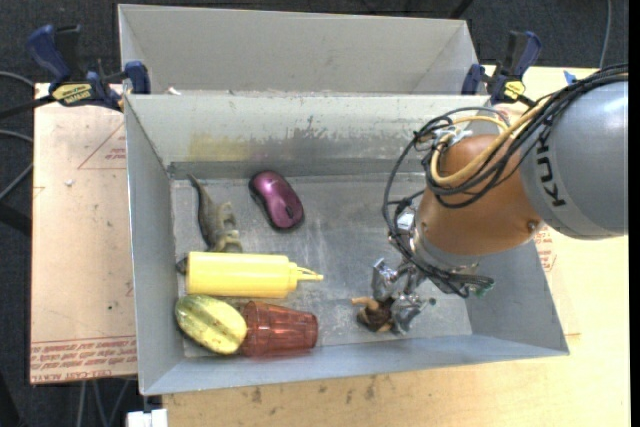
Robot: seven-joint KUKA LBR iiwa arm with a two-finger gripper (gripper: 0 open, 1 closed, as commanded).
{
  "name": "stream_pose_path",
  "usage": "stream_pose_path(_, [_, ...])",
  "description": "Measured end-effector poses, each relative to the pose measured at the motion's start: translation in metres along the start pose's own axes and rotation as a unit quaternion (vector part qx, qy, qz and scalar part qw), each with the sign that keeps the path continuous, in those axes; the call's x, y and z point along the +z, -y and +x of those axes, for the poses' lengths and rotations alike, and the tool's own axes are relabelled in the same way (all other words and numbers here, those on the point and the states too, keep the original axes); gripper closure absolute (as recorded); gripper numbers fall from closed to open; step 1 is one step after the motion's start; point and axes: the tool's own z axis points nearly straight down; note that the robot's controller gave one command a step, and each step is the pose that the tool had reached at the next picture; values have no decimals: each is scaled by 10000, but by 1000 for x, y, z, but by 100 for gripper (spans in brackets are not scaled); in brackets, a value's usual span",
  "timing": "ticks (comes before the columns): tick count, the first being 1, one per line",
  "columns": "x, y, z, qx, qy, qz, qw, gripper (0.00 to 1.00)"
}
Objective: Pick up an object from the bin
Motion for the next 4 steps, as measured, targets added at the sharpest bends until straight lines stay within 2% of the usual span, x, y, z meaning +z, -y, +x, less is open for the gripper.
stream_pose_path(2, [-28,-2,3,10,-50,-45,10000,100])
stream_pose_path(4, [-58,-1,1,17,-21,-15,10000,100])
